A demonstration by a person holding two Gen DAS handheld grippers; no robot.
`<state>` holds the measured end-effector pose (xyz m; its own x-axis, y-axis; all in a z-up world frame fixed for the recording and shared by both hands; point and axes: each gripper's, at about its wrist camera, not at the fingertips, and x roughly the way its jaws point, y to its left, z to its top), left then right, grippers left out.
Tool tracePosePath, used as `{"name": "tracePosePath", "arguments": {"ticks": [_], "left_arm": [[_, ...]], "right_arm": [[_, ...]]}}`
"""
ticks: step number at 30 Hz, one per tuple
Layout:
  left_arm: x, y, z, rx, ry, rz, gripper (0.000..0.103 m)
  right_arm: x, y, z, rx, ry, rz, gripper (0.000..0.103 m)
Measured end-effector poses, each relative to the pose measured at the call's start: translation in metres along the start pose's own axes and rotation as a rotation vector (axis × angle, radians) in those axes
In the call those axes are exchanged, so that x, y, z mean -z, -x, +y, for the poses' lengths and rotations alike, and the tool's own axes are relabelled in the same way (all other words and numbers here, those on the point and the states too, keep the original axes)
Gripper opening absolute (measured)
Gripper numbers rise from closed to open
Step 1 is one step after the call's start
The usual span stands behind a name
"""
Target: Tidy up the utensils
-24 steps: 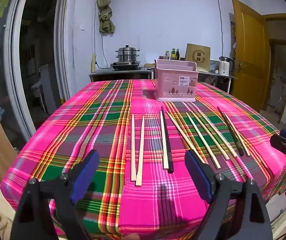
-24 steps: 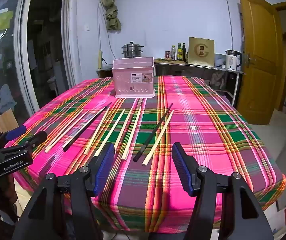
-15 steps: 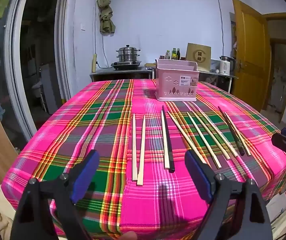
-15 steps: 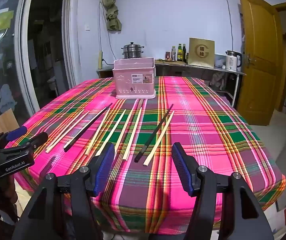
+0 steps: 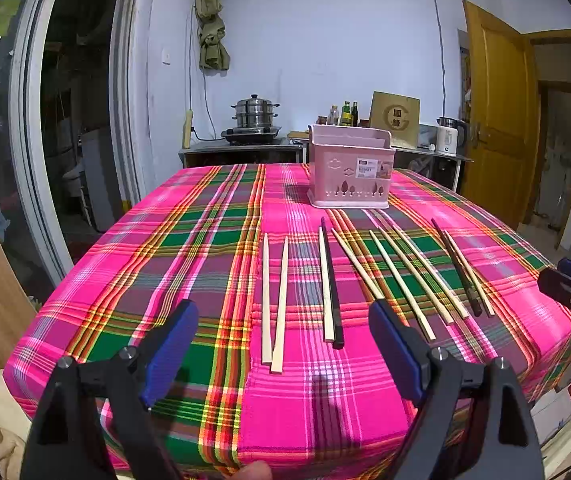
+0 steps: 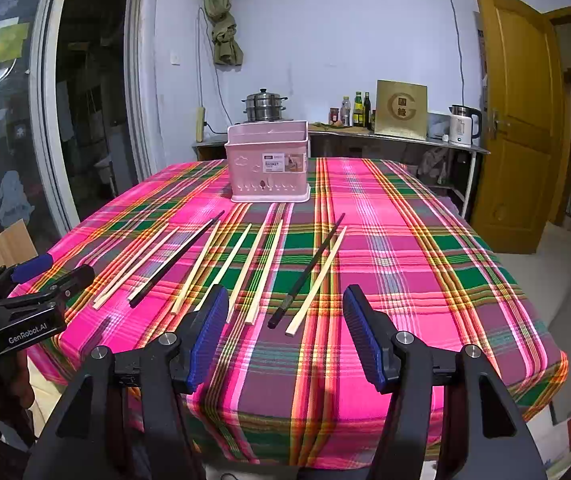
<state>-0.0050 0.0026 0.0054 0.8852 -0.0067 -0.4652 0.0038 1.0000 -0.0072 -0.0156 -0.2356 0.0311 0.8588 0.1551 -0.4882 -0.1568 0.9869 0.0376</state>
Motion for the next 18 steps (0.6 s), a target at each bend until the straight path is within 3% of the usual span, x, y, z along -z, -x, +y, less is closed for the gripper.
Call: {"name": "tracePosePath", "arguments": {"ticks": [18], "left_arm": [[-0.0031, 0.0055, -0.0018, 0.003, 0.002, -0.007, 0.089]], "right_arm": [[0.0017, 0.0008, -0.0004, -0.001, 0.002, -0.002, 0.06]]}}
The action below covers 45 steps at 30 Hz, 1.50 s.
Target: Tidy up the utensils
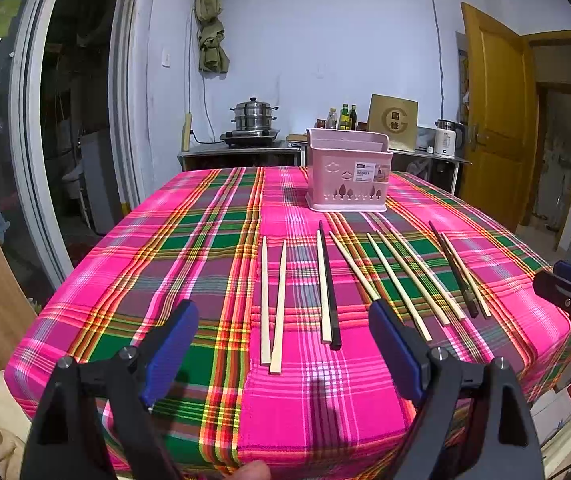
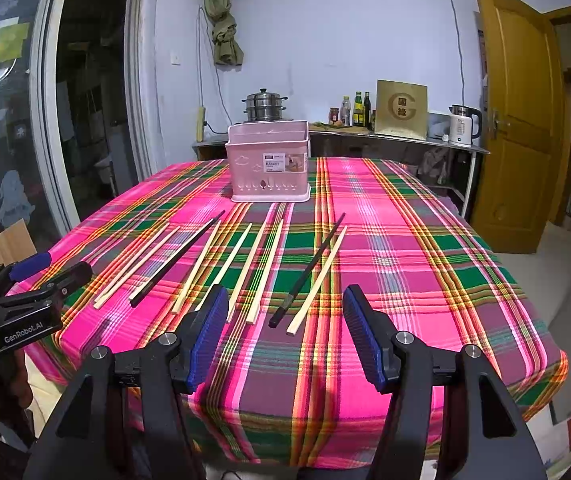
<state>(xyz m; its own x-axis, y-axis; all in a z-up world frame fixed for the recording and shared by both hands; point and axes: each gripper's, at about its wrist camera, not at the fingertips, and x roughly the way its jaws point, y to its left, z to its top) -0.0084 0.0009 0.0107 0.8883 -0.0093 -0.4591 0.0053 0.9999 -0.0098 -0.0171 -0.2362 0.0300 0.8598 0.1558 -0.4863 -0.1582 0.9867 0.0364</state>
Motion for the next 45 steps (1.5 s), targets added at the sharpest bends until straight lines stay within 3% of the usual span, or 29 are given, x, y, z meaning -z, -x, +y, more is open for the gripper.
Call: {"name": "tracePosePath", "arguments": {"ticks": [45], "left_arm": [[-0.001, -0.0004, -0.003, 0.007, -0.005, 0.003, 0.089]], "right_arm": [[-0.0023, -0.0008, 0.0007, 0.002, 0.003, -0.003, 0.06]]}}
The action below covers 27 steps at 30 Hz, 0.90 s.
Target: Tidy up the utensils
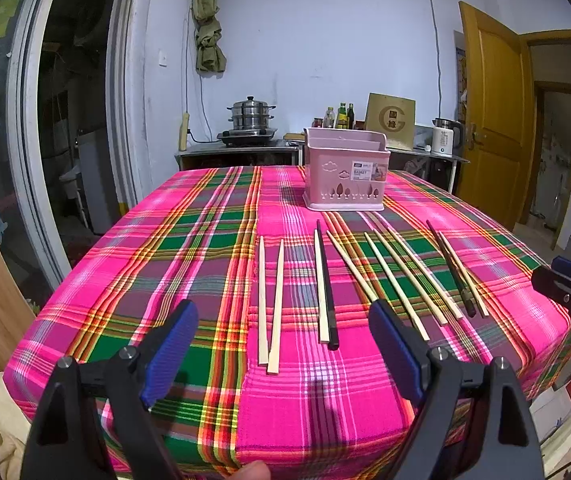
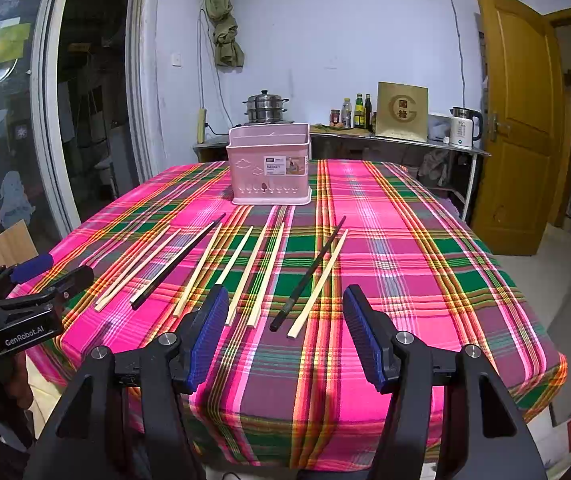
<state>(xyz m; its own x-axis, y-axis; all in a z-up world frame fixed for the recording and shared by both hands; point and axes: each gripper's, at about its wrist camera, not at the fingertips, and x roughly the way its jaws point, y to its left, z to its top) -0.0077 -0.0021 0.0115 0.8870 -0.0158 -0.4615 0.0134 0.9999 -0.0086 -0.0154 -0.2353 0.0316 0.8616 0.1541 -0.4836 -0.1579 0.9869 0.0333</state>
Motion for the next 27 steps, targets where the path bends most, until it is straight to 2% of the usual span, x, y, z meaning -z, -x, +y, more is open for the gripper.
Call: {"name": "tracePosePath", "arguments": {"ticks": [9, 15, 24, 27], "left_arm": [[0.001, -0.002, -0.001, 0.001, 0.002, 0.005, 0.089], [0.0, -0.009, 0.002, 0.041, 0.0, 0.026, 0.089], [-0.016, -0.04, 0.007, 0.064, -0.029, 0.078, 0.089], [-0.024, -0.056, 0.011, 0.075, -0.018, 0.125, 0.089]], "right_arm": [[0.001, 0.0, 0.0, 0.0, 0.0, 0.0, 0.06], [-0.002, -0.004, 0.001, -0.003, 0.007, 0.002, 0.06], [-0.016, -0.026, 0.004, -0.029, 0.03, 0.02, 0.06], [-0.023, -0.036, 0.006, -0.035, 0.044, 0.032, 0.06]]}}
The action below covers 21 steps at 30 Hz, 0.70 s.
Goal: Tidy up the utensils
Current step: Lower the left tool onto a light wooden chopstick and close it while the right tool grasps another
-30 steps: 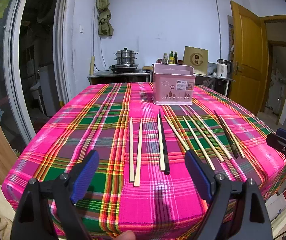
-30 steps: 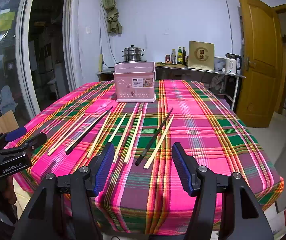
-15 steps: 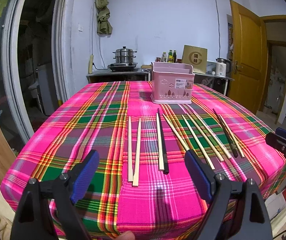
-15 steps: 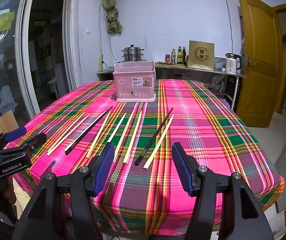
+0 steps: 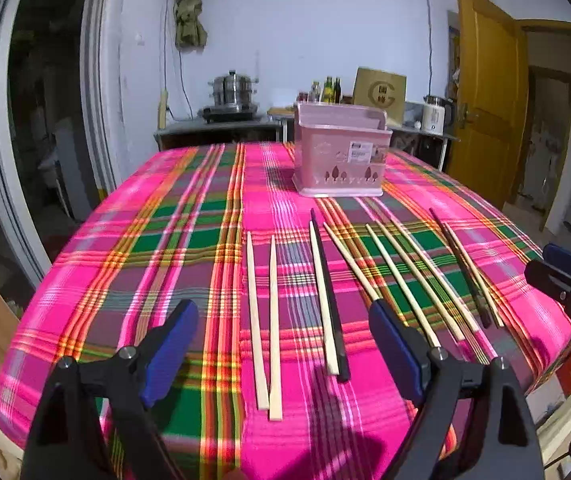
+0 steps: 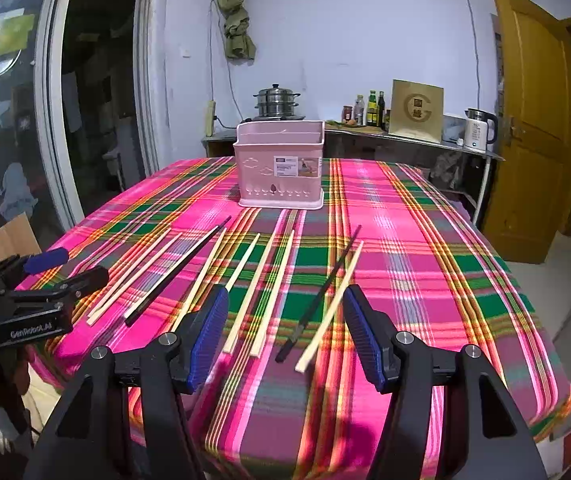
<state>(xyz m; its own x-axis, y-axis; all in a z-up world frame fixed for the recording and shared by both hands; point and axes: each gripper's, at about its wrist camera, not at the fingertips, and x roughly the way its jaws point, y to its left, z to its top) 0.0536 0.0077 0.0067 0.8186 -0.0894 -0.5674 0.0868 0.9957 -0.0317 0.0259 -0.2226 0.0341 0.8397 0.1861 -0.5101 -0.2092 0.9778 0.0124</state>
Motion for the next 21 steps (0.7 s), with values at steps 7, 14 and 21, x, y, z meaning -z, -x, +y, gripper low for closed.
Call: {"name": "tracePosePath", "arguments": {"ticks": [7, 14, 21], "left_arm": [[-0.02, -0.035, 0.002, 0.066, -0.001, 0.098, 0.089], [-0.044, -0.073, 0.005, 0.081, -0.002, 0.188, 0.07], [-0.055, -0.11, 0.002, 0.123, -0.019, 0.301, 0.057]], "right_arm": [[-0.016, -0.03, 0.002, -0.03, -0.001, 0.059, 0.06], [-0.034, -0.074, 0.004, -0.051, 0.0, 0.156, 0.046], [-0.045, -0.115, -0.002, -0.05, -0.002, 0.268, 0.033]]}}
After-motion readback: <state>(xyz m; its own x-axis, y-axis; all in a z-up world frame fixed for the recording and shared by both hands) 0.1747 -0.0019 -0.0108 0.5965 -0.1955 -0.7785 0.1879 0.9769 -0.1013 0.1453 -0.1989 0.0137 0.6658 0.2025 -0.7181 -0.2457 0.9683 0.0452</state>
